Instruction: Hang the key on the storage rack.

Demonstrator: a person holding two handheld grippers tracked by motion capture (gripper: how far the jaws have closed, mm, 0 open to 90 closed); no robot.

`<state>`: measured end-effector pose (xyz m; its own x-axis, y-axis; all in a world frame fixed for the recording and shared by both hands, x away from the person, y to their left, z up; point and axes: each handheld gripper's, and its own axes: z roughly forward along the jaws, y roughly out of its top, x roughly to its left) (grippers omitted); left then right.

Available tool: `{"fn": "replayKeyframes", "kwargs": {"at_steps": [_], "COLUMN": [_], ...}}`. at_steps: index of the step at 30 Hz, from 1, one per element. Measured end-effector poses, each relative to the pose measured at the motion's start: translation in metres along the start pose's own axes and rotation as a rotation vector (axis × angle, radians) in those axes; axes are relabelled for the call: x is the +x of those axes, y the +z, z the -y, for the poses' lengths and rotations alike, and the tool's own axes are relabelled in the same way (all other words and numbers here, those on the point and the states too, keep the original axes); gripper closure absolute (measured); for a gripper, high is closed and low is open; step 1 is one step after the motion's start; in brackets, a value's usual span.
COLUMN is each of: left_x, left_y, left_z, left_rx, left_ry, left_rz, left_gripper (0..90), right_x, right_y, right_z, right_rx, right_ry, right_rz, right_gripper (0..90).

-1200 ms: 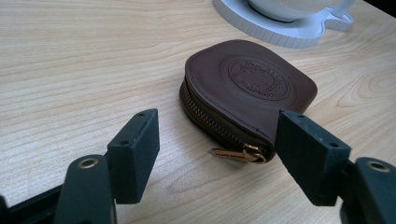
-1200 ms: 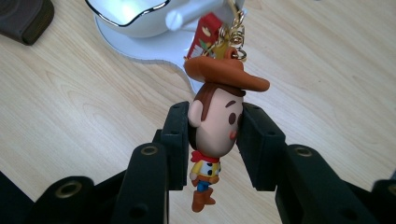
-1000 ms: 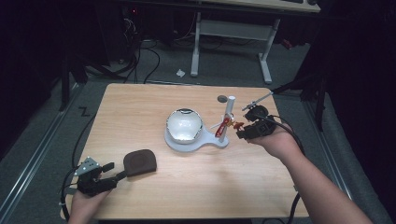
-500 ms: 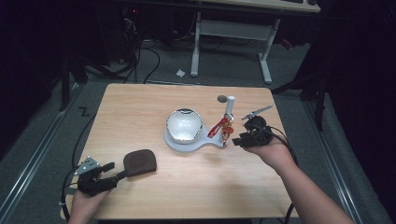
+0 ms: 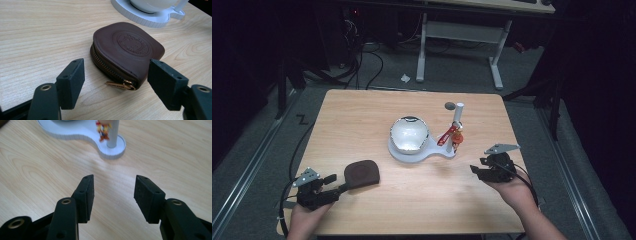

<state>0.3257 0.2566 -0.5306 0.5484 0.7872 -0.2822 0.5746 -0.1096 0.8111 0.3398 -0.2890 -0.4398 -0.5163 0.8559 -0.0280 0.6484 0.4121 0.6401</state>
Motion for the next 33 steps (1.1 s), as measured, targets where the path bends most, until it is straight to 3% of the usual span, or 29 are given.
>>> {"fn": "replayKeyframes", "kwargs": {"at_steps": [7, 22, 30, 33], "left_x": [-0.003, -0.007, -0.010, -0.011], "left_y": [0.002, 0.004, 0.006, 0.007], "left_z": [0.000, -0.004, -0.008, -0.010], "left_rx": [0.007, 0.003, -0.015, -0.020], "left_ry": [0.002, 0.004, 0.006, 0.019], "left_rz": [0.000, -0.010, -0.034, -0.062], "left_gripper": [29.8, 28.4, 25.4, 24.3], "right_x": [0.006, 0.025, 0.032, 0.034], "right_y": [0.006, 0.027, 0.033, 0.035], "right_z": [0.028, 0.065, 0.076, 0.082], "right_rx": [-0.046, -0.176, -0.201, -0.183], "right_ry": [-0.002, 0.095, 0.045, 0.029], "right_rz": [0.019, 0.023, 0.041, 0.044], "right_gripper": [51.3, 50.6, 50.0, 50.0]}}
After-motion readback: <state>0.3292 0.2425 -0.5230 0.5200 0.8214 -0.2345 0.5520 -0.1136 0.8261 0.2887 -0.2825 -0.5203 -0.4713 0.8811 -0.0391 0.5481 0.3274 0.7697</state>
